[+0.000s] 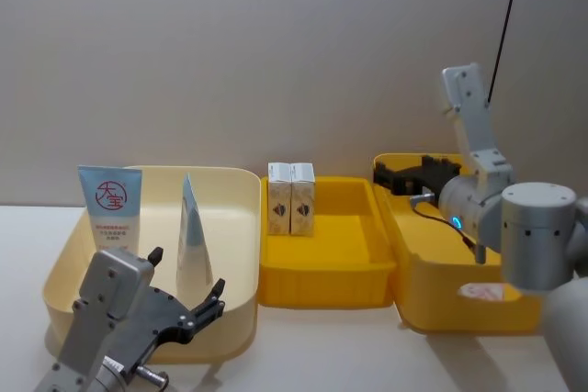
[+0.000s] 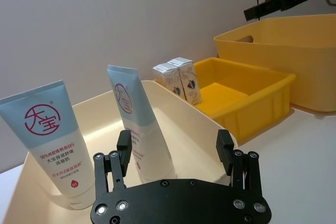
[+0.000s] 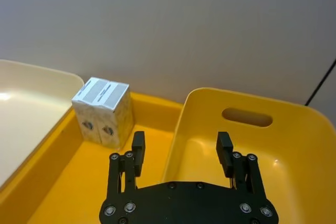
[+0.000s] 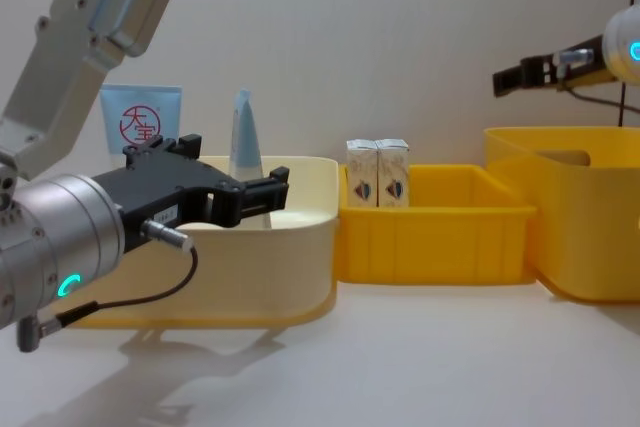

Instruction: Bimanual collaborative sorting of washing and personal care products

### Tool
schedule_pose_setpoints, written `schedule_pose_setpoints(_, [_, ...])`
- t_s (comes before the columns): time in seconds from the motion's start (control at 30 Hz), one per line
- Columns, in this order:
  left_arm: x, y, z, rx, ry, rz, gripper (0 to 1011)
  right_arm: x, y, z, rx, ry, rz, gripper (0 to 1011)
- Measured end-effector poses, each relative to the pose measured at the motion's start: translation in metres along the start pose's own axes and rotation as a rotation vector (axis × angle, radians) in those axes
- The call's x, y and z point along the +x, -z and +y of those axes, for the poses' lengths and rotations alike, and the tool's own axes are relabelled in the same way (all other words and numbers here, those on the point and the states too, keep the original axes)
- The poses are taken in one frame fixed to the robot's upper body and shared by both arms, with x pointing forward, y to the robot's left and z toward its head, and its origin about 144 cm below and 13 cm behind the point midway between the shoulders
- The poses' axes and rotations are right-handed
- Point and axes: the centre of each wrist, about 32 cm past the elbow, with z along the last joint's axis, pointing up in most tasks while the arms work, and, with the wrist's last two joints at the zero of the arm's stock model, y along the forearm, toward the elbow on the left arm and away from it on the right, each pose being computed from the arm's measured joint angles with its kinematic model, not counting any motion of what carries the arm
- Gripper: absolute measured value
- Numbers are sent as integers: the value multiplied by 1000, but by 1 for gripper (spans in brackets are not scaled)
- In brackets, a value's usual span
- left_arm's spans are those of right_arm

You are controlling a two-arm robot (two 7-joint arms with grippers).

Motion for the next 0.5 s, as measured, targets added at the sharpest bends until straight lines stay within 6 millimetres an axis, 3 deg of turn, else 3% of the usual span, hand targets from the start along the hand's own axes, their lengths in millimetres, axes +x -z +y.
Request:
schedule_pose_setpoints(0.23, [0,-1,0,1,0,0,1003,0,0,9,-59,-50,25,998])
schedule_pose_setpoints(0.5, [6,-19,-8,13,9,-24,1003,1,-1,14,-93,-80,40,1001])
